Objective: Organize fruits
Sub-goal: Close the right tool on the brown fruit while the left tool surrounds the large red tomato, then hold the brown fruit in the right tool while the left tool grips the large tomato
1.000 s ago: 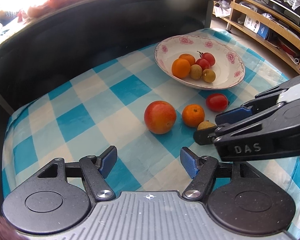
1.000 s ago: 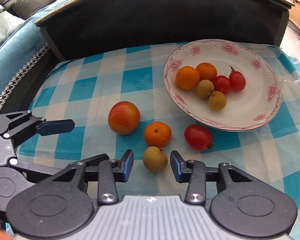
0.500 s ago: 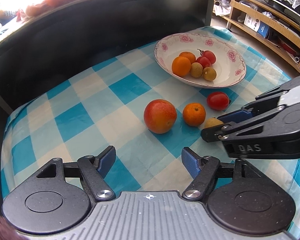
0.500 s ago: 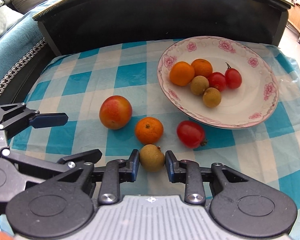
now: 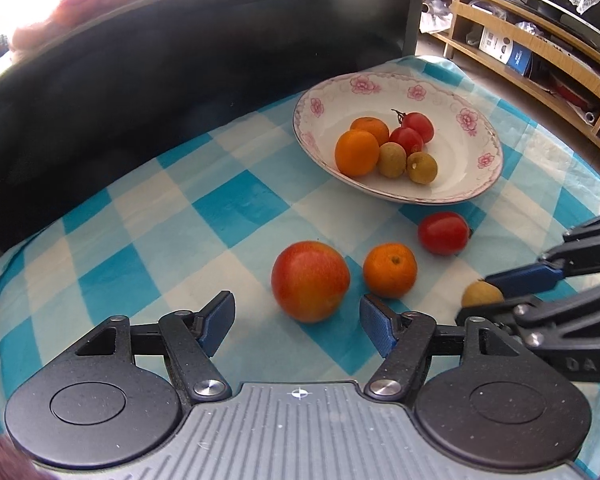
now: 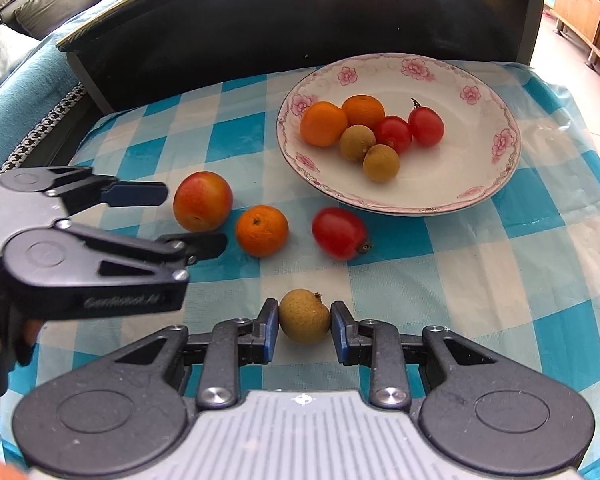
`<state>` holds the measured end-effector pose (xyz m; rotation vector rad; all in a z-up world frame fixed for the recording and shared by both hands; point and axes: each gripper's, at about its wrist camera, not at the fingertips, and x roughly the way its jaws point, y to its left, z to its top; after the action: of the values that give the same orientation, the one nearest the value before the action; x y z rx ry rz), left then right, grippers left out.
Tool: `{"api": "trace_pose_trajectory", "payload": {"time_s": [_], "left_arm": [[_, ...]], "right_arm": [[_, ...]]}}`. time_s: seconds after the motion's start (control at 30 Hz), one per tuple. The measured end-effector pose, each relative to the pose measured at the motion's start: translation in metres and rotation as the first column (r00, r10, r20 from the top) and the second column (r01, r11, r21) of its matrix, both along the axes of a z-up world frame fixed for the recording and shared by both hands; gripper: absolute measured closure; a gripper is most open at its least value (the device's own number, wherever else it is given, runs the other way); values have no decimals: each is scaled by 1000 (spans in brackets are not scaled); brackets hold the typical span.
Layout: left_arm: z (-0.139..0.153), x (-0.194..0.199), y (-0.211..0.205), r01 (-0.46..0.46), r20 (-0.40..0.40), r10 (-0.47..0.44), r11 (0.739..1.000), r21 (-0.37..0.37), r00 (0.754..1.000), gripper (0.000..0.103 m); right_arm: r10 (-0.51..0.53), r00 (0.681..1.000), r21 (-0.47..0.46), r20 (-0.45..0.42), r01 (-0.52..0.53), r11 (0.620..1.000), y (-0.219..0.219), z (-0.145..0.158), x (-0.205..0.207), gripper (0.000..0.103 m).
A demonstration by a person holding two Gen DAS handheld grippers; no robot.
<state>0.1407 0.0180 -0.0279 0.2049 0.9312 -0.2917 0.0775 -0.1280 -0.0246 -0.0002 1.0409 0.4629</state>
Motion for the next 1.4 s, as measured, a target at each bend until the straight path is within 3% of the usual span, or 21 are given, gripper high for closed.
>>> {"api": "trace_pose_trajectory", "payload": {"time_s": [0.33, 0.6, 1.4], "left_arm": [[-6, 14, -2, -2, -6, 2, 999, -32, 1000, 34], [-3, 10, -5, -2, -4, 2, 999, -40, 1000, 52], [5, -46, -6, -2, -29, 1, 1000, -15, 1000, 52]], "right_arm": [[-1, 1000, 16, -4, 1, 1000, -2, -1, 0, 71], [-2, 1000, 14, -4, 2, 1000, -2, 0, -1, 71], [14, 1000, -78, 24, -12, 997, 1, 1, -23, 71]]}}
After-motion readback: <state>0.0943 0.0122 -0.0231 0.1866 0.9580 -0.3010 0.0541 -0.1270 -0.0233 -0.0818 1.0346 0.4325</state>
